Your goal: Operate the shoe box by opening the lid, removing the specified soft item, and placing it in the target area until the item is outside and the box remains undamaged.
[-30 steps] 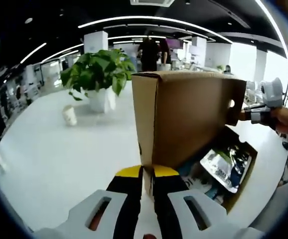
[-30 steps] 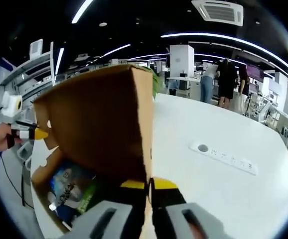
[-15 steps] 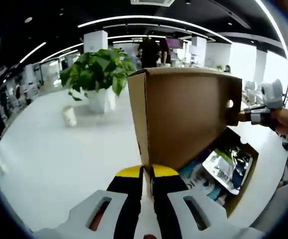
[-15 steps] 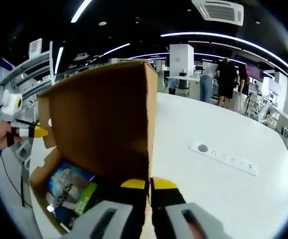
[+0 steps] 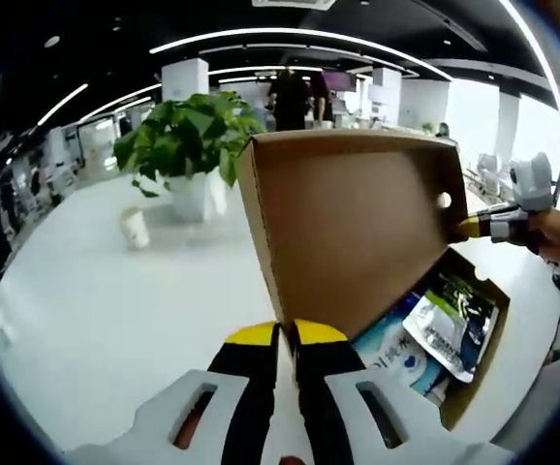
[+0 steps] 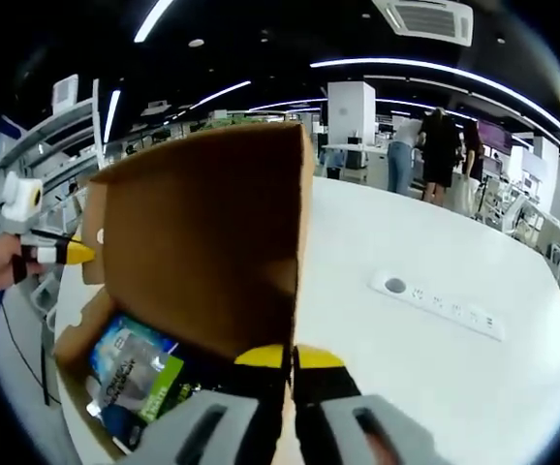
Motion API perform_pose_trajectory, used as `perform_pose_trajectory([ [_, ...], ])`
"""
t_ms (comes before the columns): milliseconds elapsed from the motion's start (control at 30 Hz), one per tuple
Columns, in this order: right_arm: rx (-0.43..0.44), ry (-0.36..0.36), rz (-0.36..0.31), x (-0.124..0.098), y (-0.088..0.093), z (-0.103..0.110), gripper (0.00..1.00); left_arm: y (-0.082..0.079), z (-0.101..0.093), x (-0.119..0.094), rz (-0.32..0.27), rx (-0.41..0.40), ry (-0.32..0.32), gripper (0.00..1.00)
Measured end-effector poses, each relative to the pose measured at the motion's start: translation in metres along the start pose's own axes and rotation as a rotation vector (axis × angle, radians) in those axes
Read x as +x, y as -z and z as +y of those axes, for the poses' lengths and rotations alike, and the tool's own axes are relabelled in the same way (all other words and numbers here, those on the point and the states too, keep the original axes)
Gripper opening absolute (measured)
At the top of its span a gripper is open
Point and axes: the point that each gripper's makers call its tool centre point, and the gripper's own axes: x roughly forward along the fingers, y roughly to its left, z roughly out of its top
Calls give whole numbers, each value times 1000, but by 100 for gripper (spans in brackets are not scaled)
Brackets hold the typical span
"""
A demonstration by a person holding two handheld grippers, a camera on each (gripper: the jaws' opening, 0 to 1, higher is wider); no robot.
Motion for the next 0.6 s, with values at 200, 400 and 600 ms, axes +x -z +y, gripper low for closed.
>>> perform_pose_trajectory([
  [200, 8, -2, 9, 0, 2, 4, 0, -2, 3, 6, 10, 6, -1, 4],
  [400, 8, -7, 14, 0, 2, 7, 0, -2, 5, 11, 17, 14, 5, 4],
  [600, 2, -12, 21, 3, 1, 7, 0, -2, 8, 18, 29, 29, 7, 4],
])
